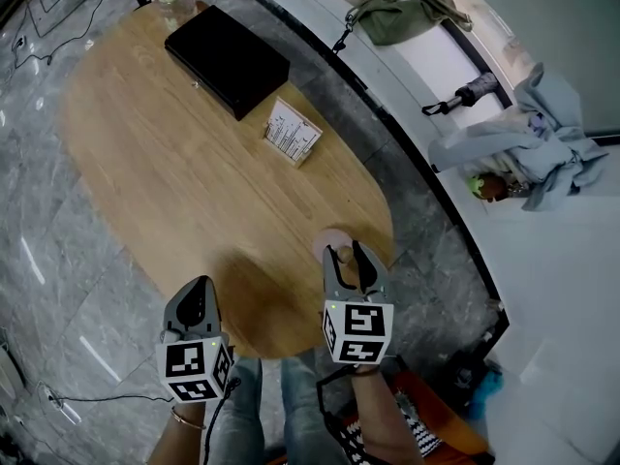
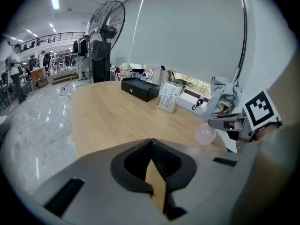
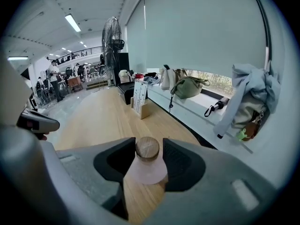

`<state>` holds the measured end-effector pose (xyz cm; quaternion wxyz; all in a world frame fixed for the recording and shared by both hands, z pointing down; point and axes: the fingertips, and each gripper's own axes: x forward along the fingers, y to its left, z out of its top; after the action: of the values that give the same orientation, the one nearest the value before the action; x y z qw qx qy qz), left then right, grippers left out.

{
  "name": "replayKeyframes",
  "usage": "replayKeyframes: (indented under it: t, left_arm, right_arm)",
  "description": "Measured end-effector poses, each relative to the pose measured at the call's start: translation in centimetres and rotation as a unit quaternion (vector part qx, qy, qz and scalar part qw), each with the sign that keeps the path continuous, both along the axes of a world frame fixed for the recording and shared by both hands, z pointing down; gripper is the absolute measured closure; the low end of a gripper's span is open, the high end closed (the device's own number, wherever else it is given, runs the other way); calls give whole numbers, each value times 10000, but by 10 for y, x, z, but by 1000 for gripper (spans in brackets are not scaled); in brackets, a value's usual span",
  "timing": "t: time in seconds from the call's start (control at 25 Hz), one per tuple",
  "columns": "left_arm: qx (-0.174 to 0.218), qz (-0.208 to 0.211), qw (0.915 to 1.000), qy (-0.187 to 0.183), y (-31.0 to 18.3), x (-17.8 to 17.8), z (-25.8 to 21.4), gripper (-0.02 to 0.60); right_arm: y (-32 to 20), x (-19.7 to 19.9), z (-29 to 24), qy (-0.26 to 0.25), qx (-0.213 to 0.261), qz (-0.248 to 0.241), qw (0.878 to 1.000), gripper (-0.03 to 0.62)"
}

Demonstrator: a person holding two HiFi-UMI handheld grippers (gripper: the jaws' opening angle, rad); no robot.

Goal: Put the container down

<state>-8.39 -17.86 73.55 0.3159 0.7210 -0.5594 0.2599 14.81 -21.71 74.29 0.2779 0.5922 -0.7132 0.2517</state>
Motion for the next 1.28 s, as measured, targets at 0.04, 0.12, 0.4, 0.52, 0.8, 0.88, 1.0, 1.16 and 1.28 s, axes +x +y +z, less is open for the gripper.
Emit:
replayKeyframes:
  t: [0.04, 0.12, 0.4, 0.52, 0.8, 0.88, 1.0, 1.16, 1.28]
  left_arm:
    - [24, -10, 10000, 6, -1, 1, -3, 588]
    - [68, -18, 10000, 20, -3, 3, -10, 588]
    - [164, -100, 9998, 40, -4, 3, -46, 588]
    - [191, -175, 9997, 49, -4, 2, -68, 588]
    - [445, -274, 9985, 159, -13, 4, -148, 588]
    - [588, -278, 9977, 201, -18, 4, -174, 588]
    - [826, -260, 9959, 260, -25, 7, -215, 588]
    - [1149, -314, 9924, 318, -29, 6, -268, 588]
    - [1418, -270, 9891, 304, -32, 2, -308, 588]
  right_arm:
    - [1, 1, -2, 14, 3, -2, 10000, 428]
    - [3, 3, -7, 38, -2, -28, 10000, 428]
    - [9, 5, -42, -67, 85, -55, 9999, 428]
    - [10, 6, -66, -185, 161, -86, 9997, 428]
    - [14, 24, -148, -434, 375, 263, 9980, 428]
    - [15, 32, -175, -379, 521, 331, 9974, 443]
    - [13, 51, -218, -227, 717, 414, 9963, 457]
    - [15, 76, -280, -110, 1038, 604, 9927, 506]
    - [19, 89, -325, -116, 1323, 810, 9878, 531]
